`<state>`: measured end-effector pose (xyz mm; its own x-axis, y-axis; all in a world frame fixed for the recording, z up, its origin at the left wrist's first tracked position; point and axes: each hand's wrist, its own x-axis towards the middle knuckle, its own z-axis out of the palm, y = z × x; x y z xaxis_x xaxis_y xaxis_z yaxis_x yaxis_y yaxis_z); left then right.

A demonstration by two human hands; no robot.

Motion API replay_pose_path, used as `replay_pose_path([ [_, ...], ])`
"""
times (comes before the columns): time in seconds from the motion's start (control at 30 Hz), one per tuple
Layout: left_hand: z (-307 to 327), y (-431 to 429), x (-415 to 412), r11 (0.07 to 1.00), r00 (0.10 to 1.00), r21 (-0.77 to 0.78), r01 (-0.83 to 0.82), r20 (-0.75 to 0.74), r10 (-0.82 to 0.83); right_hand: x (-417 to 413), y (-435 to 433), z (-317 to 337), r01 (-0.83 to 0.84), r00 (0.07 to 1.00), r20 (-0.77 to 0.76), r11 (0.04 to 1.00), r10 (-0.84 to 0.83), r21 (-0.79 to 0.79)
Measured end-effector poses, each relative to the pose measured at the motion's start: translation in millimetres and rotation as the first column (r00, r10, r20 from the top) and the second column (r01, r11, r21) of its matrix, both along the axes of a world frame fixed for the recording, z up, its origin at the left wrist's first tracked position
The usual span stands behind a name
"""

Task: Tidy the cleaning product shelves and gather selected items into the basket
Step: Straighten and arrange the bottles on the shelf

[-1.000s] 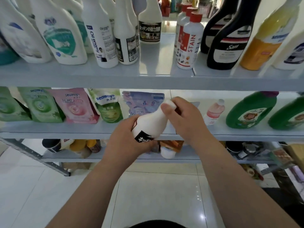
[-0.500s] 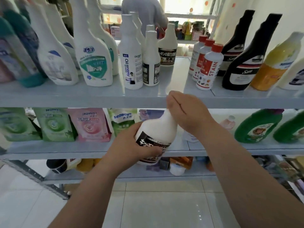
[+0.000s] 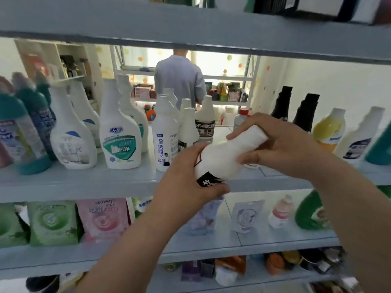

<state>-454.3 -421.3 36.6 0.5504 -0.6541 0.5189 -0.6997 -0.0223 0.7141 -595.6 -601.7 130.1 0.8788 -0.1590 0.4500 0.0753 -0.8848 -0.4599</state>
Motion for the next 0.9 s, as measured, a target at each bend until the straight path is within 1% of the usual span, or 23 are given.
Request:
replay_pose_path([
  [0.1, 25, -31, 11, 0.998, 0.993, 0.043, 0.039, 0.109, -0.044, -7, -26, 18, 0.053, 0.991, 0.126, 0.99, -0.036, -0.131],
  [0.2, 41, -64, 21, 0.98, 0.982, 0.174, -0.093, 0.179, 0.061, -1, -62, 32, 0.161, 0.961, 0.263, 0.948, -0.087, -0.273],
  [0.27, 47, -86, 25, 0.947, 0.952, 0.257, -0.194, 0.283, 0.119, 10, -87, 38, 0.223, 0.94, 0.329, 0.888, -0.087, -0.403],
  [0.33, 57, -112, 32, 0.929, 0.912, 0.281, -0.242, 0.392, 0.119, 25, -110, 39, 0.296, 0.921, 0.378, 0.802, -0.095, -0.518],
  [0.4, 73, -141, 44, 0.912, 0.884, 0.304, -0.277, 0.452, 0.117, 41, -129, 39, 0.369, 0.894, 0.433, 0.736, -0.114, -0.568],
  [0.5, 92, -190, 69, 0.865, 0.839, 0.337, -0.371, 0.52, 0.157, 67, -148, 40, 0.399, 0.889, 0.447, 0.647, -0.099, -0.65],
  [0.57, 98, -220, 85, 0.8, 0.816, 0.379, -0.466, 0.533, 0.222, 82, -160, 41, 0.418, 0.885, 0.457, 0.593, -0.094, -0.688],
  [0.6, 99, -234, 92, 0.758, 0.811, 0.412, -0.505, 0.527, 0.254, 90, -167, 41, 0.426, 0.883, 0.458, 0.582, -0.102, -0.693],
  [0.7, 103, -269, 115, 0.644, 0.83, 0.534, -0.547, 0.445, 0.336, 108, -184, 42, 0.422, 0.888, 0.444, 0.585, -0.116, -0.692],
  [0.73, 104, -277, 123, 0.641, 0.841, 0.546, -0.539, 0.399, 0.366, 113, -189, 42, 0.422, 0.89, 0.44, 0.584, -0.12, -0.693],
  [0.8, 103, -287, 138, 0.672, 0.847, 0.516, -0.531, 0.337, 0.41, 122, -197, 44, 0.416, 0.898, 0.416, 0.591, -0.145, -0.691],
  [0.83, 101, -290, 144, 0.69, 0.845, 0.488, -0.534, 0.327, 0.423, 126, -201, 45, 0.409, 0.903, 0.4, 0.598, -0.157, -0.689],
  [0.9, 100, -296, 156, 0.681, 0.82, 0.46, -0.569, 0.376, 0.431, 135, -208, 45, 0.393, 0.915, 0.364, 0.602, -0.176, -0.695],
])
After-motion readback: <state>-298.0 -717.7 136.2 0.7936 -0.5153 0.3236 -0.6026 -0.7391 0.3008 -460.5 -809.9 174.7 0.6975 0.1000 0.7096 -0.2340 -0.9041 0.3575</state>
